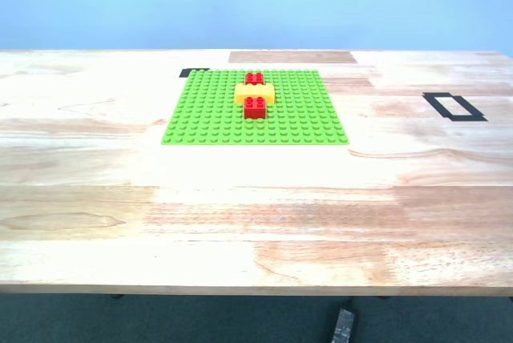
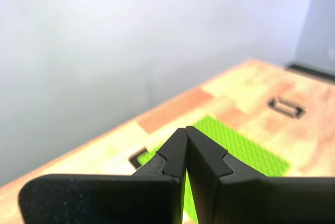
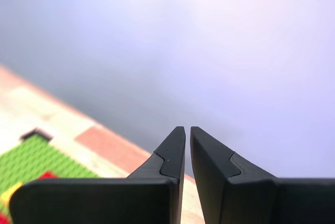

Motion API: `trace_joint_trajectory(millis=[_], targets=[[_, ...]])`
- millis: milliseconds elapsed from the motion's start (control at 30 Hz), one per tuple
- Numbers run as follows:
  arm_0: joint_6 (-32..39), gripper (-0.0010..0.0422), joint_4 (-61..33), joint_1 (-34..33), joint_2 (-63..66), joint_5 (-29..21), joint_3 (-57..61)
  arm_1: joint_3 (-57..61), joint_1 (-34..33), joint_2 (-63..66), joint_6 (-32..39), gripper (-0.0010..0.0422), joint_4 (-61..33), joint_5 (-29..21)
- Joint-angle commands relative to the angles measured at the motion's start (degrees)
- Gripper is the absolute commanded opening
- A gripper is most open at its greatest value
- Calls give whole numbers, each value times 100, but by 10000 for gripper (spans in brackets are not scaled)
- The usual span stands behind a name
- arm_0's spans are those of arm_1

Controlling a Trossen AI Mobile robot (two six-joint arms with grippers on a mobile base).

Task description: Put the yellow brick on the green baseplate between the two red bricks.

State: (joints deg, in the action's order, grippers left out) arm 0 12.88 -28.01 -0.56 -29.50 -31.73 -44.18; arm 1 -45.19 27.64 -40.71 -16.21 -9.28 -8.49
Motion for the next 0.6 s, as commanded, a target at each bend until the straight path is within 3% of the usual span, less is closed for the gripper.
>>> trace_joint_trajectory(millis=[33,300,467,600], targets=[[-306,0,708,0,332,319,407,872,-66,796,391,15,498,-256],[-1034,0,2048,0,1460,494,1838,2481,-72,2262,1036,15,848,-918],[-1270,0,2236,0,2114,1056,2695,3119,-72,2889,1222,14,953,-1392],[-1384,0,2247,0,2551,1185,3200,3449,-70,3198,1318,9,951,-1563]])
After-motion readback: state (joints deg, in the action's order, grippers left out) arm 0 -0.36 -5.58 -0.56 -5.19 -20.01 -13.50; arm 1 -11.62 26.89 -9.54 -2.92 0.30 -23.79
